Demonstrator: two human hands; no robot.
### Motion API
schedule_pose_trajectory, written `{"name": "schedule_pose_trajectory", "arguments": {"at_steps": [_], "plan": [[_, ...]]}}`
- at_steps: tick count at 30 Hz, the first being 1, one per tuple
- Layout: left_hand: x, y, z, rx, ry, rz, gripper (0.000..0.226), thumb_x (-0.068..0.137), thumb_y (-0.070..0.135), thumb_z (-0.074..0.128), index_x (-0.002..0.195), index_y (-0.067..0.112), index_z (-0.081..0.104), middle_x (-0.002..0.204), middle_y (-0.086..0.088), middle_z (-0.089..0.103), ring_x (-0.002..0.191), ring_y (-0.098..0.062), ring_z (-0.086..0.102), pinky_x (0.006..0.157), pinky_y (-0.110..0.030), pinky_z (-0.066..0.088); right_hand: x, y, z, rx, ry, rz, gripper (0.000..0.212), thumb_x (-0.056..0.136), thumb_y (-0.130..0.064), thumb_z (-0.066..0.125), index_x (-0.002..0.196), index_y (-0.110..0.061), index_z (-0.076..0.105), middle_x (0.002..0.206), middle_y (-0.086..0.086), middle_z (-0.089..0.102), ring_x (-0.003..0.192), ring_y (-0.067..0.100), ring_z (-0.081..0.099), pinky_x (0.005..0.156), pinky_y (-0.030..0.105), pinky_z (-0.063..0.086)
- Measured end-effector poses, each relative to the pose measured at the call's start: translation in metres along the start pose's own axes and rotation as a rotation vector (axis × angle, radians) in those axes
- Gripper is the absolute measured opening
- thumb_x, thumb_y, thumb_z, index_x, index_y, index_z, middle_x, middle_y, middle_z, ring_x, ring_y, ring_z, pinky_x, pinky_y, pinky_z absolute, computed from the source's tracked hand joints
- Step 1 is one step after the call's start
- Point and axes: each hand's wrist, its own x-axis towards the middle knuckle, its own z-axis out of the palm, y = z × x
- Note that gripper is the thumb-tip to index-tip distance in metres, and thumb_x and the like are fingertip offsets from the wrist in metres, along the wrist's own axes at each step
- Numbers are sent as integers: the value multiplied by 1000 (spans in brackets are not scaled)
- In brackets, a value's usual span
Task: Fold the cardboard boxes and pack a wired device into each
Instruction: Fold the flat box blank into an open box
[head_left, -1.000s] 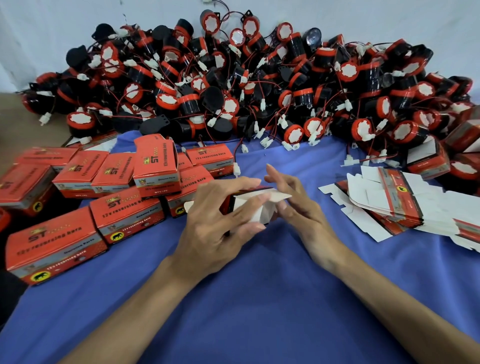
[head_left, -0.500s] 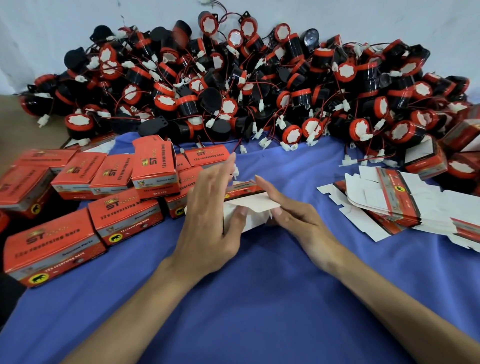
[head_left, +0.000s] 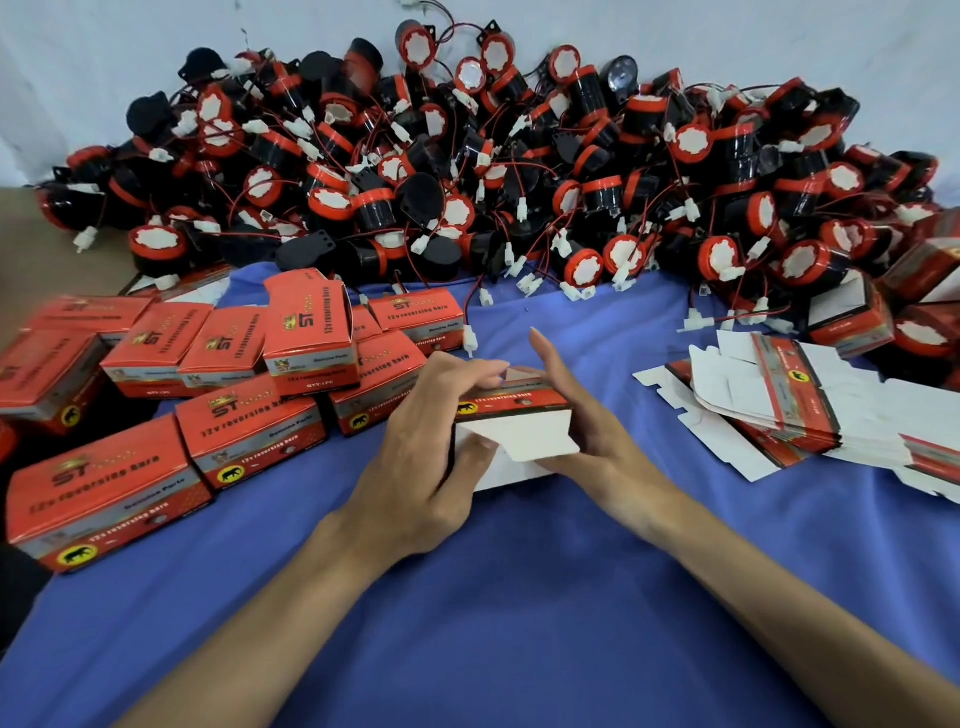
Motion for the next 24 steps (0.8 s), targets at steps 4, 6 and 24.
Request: {"name": "schedule_pose_trajectory", "arguments": {"at_steps": [4, 6, 24], "plan": [[1, 1, 1, -17, -37, -45, 47, 86, 16, 40, 133, 20, 40, 116, -1, 50, 112, -11, 50, 96, -30, 42, -3, -1, 1, -3, 36, -65, 61, 88, -13, 54, 139, -38, 32, 120, -5, 63, 113, 26, 56, 95, 31, 45], [1, 2, 2, -25, -56, -82, 48, 86, 16, 40, 134, 21, 38, 118, 0, 50, 115, -11, 50, 100, -31, 41, -2, 1, 1, -6, 60, -82, 55, 88, -15, 54, 135, -40, 38, 118, -2, 63, 110, 34, 52, 92, 36, 43], [4, -4, 0, -100, -133, -258, 42, 83, 44, 56, 124, 38, 44, 117, 15, 55, 108, -8, 56, 86, -15, 42, 0, 9, 0, -75, 136, -98, 56, 88, -3, 43, 136, -31, 40, 123, -17, 60, 117, 15, 56, 100, 33, 47]]}}
